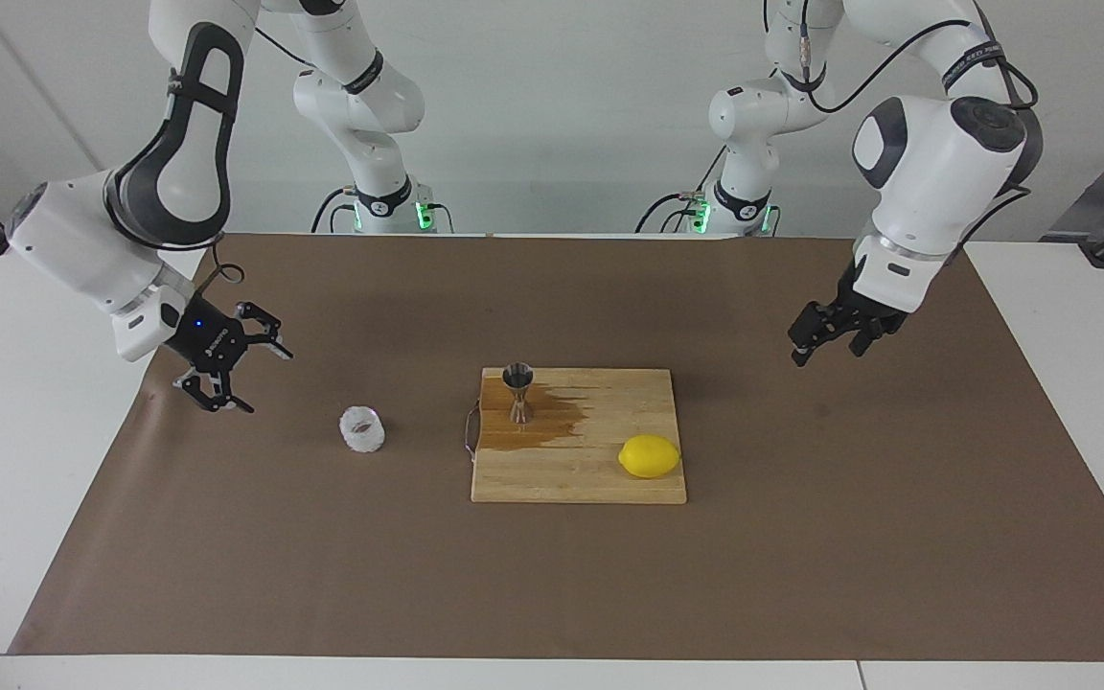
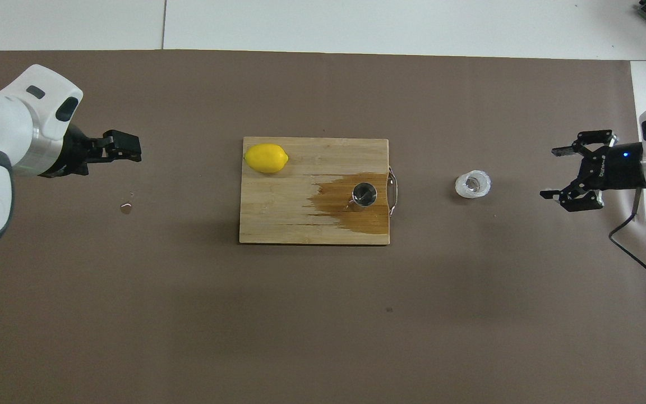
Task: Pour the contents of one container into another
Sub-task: 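Close the right gripper around the small white cup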
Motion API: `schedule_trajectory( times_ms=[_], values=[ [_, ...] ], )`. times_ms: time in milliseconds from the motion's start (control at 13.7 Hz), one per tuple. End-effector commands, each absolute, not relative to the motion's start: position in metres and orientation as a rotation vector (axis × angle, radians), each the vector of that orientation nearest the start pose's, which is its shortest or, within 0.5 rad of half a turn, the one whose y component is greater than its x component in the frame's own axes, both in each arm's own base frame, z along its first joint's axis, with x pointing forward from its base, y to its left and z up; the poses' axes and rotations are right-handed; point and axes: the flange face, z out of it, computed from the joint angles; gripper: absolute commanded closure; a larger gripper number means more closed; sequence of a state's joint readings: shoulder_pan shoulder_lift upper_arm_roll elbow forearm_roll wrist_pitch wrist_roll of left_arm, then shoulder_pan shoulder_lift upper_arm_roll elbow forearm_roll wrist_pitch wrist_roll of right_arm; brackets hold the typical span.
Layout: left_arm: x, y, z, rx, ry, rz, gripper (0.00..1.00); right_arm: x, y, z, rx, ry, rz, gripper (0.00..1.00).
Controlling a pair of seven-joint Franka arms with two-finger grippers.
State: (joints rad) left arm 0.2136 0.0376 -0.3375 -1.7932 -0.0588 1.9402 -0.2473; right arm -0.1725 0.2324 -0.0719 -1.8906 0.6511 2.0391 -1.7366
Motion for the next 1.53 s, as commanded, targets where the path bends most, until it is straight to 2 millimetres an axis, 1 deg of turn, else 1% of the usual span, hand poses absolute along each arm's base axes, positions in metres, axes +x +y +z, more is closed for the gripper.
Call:
schedule_trajectory(
  times_ms=[0, 73, 146, 218, 291, 364, 437, 510, 583, 728, 874, 947, 1019, 1092, 1238, 1456],
  values=[
    [0.566, -0.033, 0.565, -3.183, -0.094, -0.134, 0.00, 0.608, -0.105, 0.360, -2.185, -1.470, -0.685, 0.00],
    [0.565, -0.021, 0.575, -3.183, -0.088, -0.116, 0.00, 0.609, -0.103, 0.346, -2.138, -1.442, -0.722, 0.00],
    [0.563, -0.014, 0.593, -3.181, -0.075, -0.115, 0.00, 0.609, -0.099, 0.321, -2.050, -1.406, -0.767, 0.00],
    [0.561, -0.009, 0.610, -3.181, -0.038, -0.099, 0.00, 0.609, -0.096, 0.302, -1.992, -1.397, -0.802, 0.00],
    [0.557, 0.002, 0.627, -3.179, -0.036, -0.083, 0.00, 0.609, -0.095, 0.299, -1.985, -1.413, -0.808, 0.00],
    [0.554, 0.002, 0.638, -3.180, -0.029, -0.071, 0.00, 0.609, -0.091, 0.294, -1.972, -1.410, -0.802, 0.00],
    [0.551, -0.002, 0.643, -3.180, -0.018, -0.046, 0.00, 0.608, -0.087, 0.288, -1.953, -1.416, -0.795, 0.00],
    [0.546, -0.004, 0.645, -3.182, -0.010, -0.034, 0.00, 0.604, -0.083, 0.279, -1.937, -1.421, -0.781, 0.00],
    [0.544, -0.018, 0.646, -3.182, 0.029, -0.045, 0.00, 0.602, -0.081, 0.270, -1.919, -1.432, -0.772, 0.00],
    [0.543, -0.014, 0.640, -3.181, 0.021, -0.024, 0.00, 0.602, -0.076, 0.268, -1.908, -1.450, -0.773, 0.00],
    [0.540, -0.021, 0.632, -3.181, 0.035, 0.002, 0.00, 0.603, -0.074, 0.267, -1.908, -1.468, -0.778, 0.00],
    [0.537, -0.021, 0.633, -3.179, 0.037, 0.000, 0.00, 0.603, -0.067, 0.259, -1.895, -1.473, -0.768, 0.00],
    [0.536, -0.023, 0.633, -3.179, 0.030, 0.002, 0.00, 0.605, -0.058, 0.255, -1.892, -1.483, -0.775, 0.00],
    [0.534, -0.022, 0.631, -3.180, 0.021, 0.029, 0.00, 0.605, -0.056, 0.253, -1.907, -1.488, -0.780, 0.00],
    [0.531, -0.021, 0.629, -3.179, 0.016, 0.070, 0.00, 0.603, -0.054, 0.249, -1.906, -1.498, -0.778, 0.00],
    [0.530, -0.022, 0.629, -3.178, 0.021, 0.073, 0.00, 0.598, -0.055, 0.244, -1.913, -1.500, -0.778, 0.00]
  ],
)
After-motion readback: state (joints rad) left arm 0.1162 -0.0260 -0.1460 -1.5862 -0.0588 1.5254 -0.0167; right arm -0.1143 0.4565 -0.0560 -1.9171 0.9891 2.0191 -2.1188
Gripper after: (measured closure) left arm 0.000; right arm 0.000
